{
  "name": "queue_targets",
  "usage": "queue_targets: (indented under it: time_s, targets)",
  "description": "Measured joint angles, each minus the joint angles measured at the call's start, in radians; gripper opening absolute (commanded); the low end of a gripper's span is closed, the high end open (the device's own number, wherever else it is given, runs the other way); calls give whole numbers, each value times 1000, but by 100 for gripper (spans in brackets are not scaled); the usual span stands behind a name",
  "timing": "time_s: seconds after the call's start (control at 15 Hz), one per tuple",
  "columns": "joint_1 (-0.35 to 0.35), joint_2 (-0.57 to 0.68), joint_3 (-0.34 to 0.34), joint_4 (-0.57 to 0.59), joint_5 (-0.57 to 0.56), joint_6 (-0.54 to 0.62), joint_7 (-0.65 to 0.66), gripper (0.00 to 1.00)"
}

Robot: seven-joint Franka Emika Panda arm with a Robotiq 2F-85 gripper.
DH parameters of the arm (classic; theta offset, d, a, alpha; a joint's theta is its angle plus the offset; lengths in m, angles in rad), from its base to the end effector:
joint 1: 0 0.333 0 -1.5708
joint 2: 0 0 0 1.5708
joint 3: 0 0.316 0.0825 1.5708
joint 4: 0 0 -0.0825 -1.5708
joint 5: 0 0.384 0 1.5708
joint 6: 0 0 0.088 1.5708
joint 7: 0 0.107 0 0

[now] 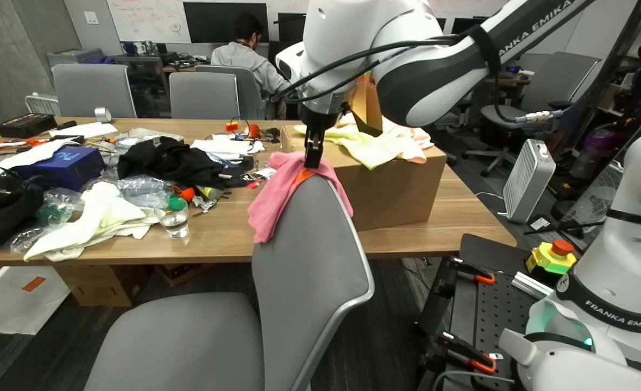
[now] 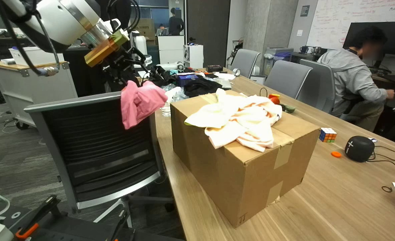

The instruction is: Move the shirts and towel to the top of the box

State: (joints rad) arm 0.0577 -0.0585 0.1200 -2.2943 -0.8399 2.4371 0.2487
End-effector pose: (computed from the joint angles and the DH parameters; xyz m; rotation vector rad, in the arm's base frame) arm 0.5170 0.0915 0.3944 2.4697 0.6745 0.4076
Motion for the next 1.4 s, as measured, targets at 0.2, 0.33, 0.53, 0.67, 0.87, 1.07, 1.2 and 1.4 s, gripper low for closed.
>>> queue_targets:
  time_s: [0.2,0.33,0.53,0.67,0.87,1.07,1.2,1.4]
  targets:
    - [0,15,-6,4,-2,0,14,100]
    - [0,19,-8,5,-2,0,18,100]
    - [0,21,-11,5,-2,-1,20,100]
    - [0,22,-14,5,-2,-2,20,75]
    - [0,26,-23,5,-1,-2,21,58]
    - [0,34,-35,4,5,-3,21,35]
    - [-1,38,-42,4,15,-3,21,20]
    - [-2,45,-51,4,34,-3,20,4]
